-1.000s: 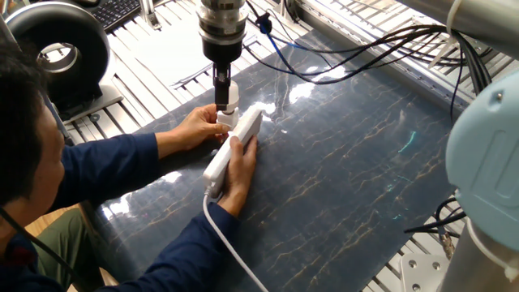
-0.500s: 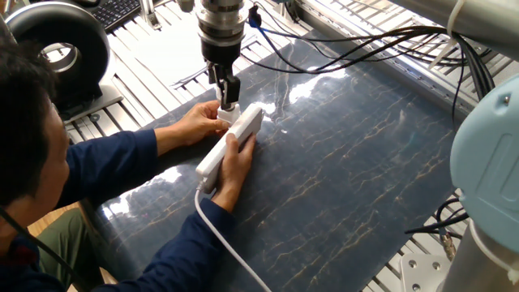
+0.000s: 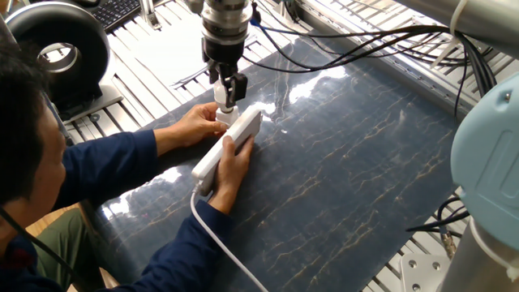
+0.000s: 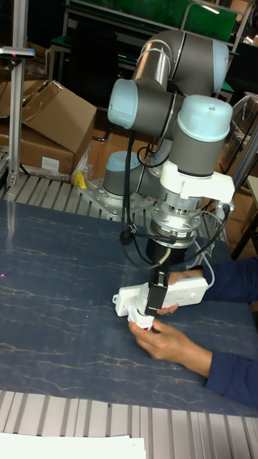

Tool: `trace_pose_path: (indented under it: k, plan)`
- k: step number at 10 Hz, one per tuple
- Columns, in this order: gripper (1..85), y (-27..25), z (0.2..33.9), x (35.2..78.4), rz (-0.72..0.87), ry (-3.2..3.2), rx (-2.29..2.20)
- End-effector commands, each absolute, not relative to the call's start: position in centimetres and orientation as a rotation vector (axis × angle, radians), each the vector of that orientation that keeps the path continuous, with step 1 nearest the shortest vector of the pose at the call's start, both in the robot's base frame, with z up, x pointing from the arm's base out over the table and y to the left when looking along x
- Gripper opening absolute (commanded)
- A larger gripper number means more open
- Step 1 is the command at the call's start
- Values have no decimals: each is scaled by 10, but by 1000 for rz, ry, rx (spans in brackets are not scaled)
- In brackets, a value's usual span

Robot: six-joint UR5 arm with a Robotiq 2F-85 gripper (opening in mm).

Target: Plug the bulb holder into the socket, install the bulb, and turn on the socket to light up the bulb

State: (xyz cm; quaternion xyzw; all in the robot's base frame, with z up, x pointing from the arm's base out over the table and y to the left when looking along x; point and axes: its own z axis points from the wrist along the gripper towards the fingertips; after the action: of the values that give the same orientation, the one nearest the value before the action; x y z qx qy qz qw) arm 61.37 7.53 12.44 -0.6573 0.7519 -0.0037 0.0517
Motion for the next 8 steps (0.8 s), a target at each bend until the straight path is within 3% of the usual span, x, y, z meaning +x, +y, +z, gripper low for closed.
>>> trace_pose_path:
  k: [1,8]
  plan:
    - [600,74,125,611,8,2245,-2039]
    - [620,72,124,604,-4,2236,-2106]
